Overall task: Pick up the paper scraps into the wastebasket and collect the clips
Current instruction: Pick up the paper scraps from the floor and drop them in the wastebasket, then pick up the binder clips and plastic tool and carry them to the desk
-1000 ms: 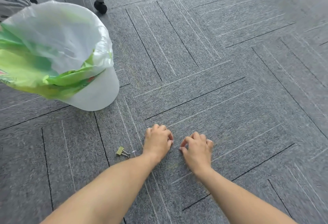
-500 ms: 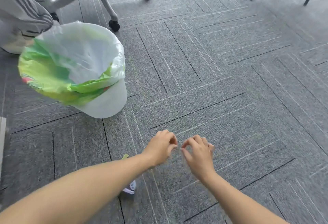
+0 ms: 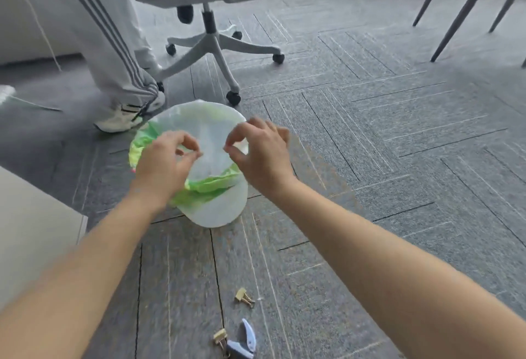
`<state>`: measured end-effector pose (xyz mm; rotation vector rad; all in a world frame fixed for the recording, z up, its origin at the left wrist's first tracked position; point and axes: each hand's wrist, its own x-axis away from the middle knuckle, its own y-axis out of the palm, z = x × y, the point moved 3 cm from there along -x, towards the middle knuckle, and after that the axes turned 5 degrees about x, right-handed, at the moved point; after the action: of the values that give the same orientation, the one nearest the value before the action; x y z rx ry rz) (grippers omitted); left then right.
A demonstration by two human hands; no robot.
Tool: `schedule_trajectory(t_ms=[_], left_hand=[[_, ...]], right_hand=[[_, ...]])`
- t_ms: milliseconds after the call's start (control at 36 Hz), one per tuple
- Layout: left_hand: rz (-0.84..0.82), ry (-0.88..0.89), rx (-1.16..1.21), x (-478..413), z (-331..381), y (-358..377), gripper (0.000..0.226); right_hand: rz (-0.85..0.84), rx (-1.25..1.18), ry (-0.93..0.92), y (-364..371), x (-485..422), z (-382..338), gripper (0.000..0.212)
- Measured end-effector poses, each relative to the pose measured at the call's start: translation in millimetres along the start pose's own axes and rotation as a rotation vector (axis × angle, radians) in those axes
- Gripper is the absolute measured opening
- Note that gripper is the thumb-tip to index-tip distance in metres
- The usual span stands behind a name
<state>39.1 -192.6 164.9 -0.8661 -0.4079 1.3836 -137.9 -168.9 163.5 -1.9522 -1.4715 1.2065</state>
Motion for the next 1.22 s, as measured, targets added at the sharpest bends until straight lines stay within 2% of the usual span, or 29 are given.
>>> schedule_trajectory(t_ms=[111, 222, 278, 306, 361, 417, 472, 556, 611, 750, 861, 944, 1028, 1139, 1222], left_hand=[[-0.004, -0.148, -0.155, -9.4, -25.9, -12.7, 0.009], [0.017, -0.148, -0.224, -4.4, -32.3, -19.7, 0.004], [0.033, -0.145, -0.275, -3.0, -36.0, -22.0, 0.017], [0.043, -0.143, -0.28, -1.6, -36.9, -22.5, 0.021], [0.092, -0.072, -0.313, 2.0, -35.9, -22.2, 0.012], [0.13, 0.06, -0.307, 9.2, -33.8, -17.6, 0.043], [0.108, 0.157, -0.272, 21.3, -30.2, -9.9, 0.071], [0.055, 0.223, -0.257, 38.9, -28.4, 4.7, 0.084], [0.074, 0.233, -0.159, 45.3, -27.8, 9.8, 0.073], [0.25, 0.323, -0.012, 59.0, -15.5, 6.0, 0.015], [0.323, 0.381, -0.013, 85.6, -20.1, 8.8, 0.016], [0.232, 0.365, 0.008, 110.9, -41.6, 27.8, 0.017], [0.101, 0.216, 0.096, 144.3, -66.9, 57.2, 0.015], [-0.225, -0.045, 0.118, 182.0, -94.3, 106.5, 0.015], [-0.462, -0.134, 0.015, 195.8, -106.3, 144.1, 0.013]], right_hand=[[-0.165, 0.157, 0.086, 31.6, -33.0, -6.2, 0.005], [-0.143, 0.224, 0.079, 40.4, -34.9, -4.1, 0.011], [-0.15, 0.259, 0.038, 41.1, -30.3, -4.2, 0.016], [-0.154, 0.268, 0.013, 40.4, -26.9, -4.9, 0.023], [-0.116, 0.244, -0.045, 35.6, -18.5, -7.5, 0.038], [-0.073, 0.21, -0.1, 30.5, -7.8, -10.6, 0.044], [-0.104, 0.212, -0.159, 33.0, 5.3, -9.9, 0.047], [-0.145, 0.267, -0.243, 39.9, 24.9, -2.6, 0.047], [-0.132, 0.247, -0.258, 40.9, 35.9, 1.6, 0.04], [0.021, 0.135, -0.186, 36.4, 62.1, 4.6, 0.025], [0.066, 0.061, -0.114, 43.4, 99.2, 9.8, 0.016], [-0.052, 0.074, -0.071, 62.6, 134.1, 25.9, 0.014], [-0.249, 0.112, 0.039, 82.6, 171.2, 53.4, 0.008], [-0.571, 0.214, 0.171, 98.2, 213.7, 87.2, 0.009], [-0.701, 0.303, 0.225, 105.5, 233.4, 100.5, 0.01]])
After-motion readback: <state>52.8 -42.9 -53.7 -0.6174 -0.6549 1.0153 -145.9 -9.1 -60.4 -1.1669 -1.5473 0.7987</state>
